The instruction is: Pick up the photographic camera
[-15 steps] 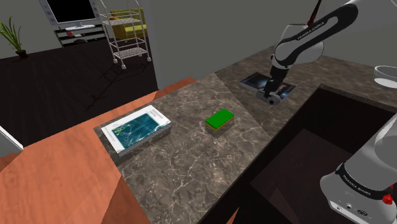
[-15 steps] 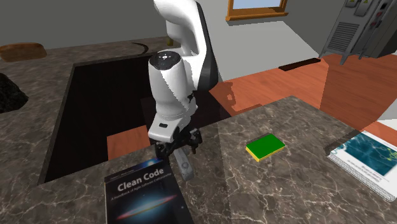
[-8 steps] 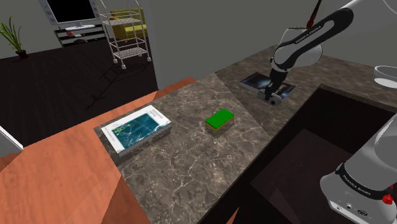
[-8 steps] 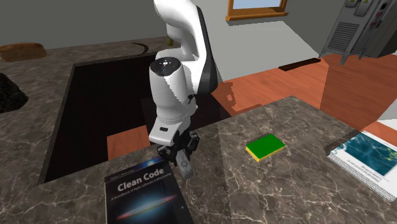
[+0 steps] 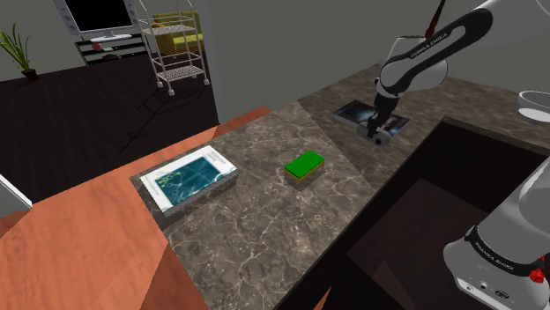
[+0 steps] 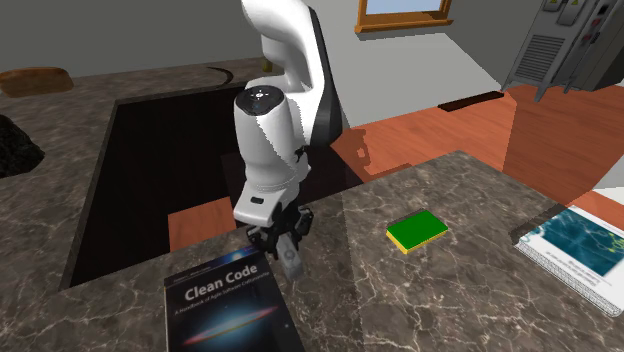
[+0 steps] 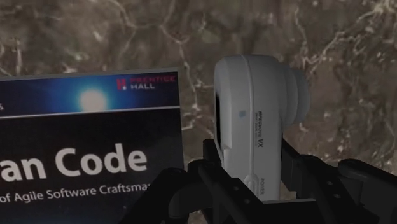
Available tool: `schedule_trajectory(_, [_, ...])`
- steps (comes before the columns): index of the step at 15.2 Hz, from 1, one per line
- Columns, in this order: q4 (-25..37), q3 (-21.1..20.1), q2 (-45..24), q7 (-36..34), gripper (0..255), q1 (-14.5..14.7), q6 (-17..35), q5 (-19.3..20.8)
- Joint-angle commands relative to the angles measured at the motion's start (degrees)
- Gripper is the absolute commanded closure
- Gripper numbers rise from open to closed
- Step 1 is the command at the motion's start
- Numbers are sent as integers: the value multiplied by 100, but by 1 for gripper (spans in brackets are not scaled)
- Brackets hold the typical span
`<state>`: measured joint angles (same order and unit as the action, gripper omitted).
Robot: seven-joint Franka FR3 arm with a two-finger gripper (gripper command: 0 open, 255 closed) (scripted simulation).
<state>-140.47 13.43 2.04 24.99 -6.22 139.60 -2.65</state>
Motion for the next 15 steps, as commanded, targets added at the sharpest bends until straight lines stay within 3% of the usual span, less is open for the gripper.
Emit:
schedule_trajectory(1, [45, -2, 103, -37, 255, -3, -144, 44])
schedule_trajectory(15, [435, -39, 723, -219, 255, -28, -1136, 252])
